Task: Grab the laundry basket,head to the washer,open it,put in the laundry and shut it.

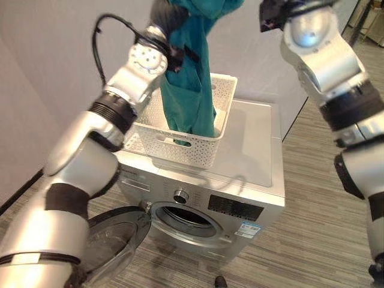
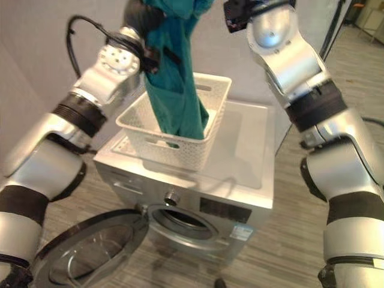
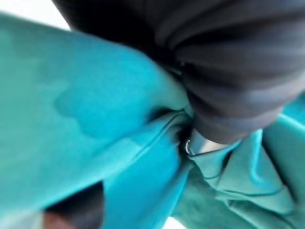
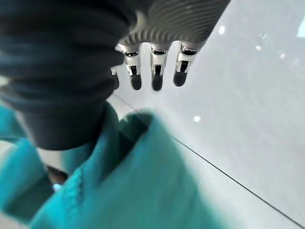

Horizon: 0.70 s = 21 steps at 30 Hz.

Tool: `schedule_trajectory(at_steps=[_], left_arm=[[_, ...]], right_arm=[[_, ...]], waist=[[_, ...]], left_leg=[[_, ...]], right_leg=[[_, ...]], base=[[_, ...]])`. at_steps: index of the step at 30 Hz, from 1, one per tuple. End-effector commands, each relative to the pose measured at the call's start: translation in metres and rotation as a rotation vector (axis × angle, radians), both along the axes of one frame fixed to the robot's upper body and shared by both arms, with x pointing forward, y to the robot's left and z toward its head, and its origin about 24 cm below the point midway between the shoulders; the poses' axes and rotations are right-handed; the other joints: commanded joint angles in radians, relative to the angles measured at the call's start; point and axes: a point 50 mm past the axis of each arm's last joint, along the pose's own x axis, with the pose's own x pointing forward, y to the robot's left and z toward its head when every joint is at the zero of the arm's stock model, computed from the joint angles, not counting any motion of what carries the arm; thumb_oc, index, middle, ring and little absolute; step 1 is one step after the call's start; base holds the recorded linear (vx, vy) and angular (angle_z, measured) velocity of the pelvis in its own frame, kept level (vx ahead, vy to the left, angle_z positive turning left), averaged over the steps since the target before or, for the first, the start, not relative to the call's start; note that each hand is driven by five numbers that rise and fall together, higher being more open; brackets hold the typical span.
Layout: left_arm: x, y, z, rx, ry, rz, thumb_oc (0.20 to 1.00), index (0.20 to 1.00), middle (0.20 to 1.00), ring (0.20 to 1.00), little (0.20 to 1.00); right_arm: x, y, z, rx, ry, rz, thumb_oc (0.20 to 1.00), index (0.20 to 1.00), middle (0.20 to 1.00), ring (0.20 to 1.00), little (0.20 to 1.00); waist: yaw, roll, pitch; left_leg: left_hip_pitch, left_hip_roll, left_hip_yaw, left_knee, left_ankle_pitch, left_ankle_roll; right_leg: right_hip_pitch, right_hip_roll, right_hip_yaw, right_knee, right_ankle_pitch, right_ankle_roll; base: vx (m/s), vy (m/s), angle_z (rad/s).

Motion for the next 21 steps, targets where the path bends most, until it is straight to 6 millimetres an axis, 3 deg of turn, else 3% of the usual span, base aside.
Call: schedule_trajectory(at_steps=[1,6,9,11,21], left_arm=[[-0.032,0.019,0.067,-0.11,-0.3,0.044,0.2,0.2,0.2,0.2,0.2],[-0.093,0.055,0.156,-0.054,-0.591,0.206,0.2,0.2,0.2,0.2,0.2],[-0.106,0.059,0.168,-0.044,-0.644,0.227,0.2,0.2,0.2,0.2,0.2],[-0.121,0.062,0.181,-0.007,-0.705,0.27,0.2,0.2,0.2,0.2,0.2],[-0.166,0.098,0.21,0.022,-0.847,0.445,0.2,0.2,0.2,0.2,0.2]], right_arm=[[-0.011,-0.032,0.016,0.013,-0.148,-0.171,1.0,1.0,1.0,1.0,1.0],[-0.007,-0.079,-0.087,0.006,0.042,-0.27,1.0,1.0,1.0,1.0,1.0],[-0.008,-0.093,-0.104,0.025,0.089,-0.31,1.0,1.0,1.0,1.0,1.0],[-0.01,-0.114,-0.126,0.032,0.167,-0.371,1.0,1.0,1.0,1.0,1.0],[-0.011,-0.137,-0.161,0.034,0.307,-0.429,1.0,1.0,1.0,1.0,1.0]], waist=[[0.034,-0.028,0.018],[0.067,0.014,-0.004],[0.08,0.014,-0.008],[0.097,0.006,-0.015],[0.14,-0.01,-0.031]], left_leg=[[0.107,0.001,0.014,0.005,-0.122,0.021],[0.113,-0.004,-0.014,0.005,-0.128,0.028],[0.115,-0.004,-0.026,0.005,-0.129,0.029],[0.112,-0.003,-0.044,0.005,-0.126,0.027],[0.104,-0.002,-0.068,0.005,-0.118,0.025]], right_leg=[[0.048,-0.046,-0.011,0.008,-0.127,0.041],[0.079,-0.06,-0.049,0.008,-0.148,0.047],[0.09,-0.062,-0.063,0.008,-0.152,0.048],[0.101,-0.066,-0.084,0.008,-0.156,0.05],[0.116,-0.073,-0.121,0.008,-0.156,0.053]], base=[[-0.01,0.0,-0.06],[0.04,0.002,0.09],[0.01,-0.003,0.35],[0.0,-0.006,0.38],[-0.01,0.005,0.13]])
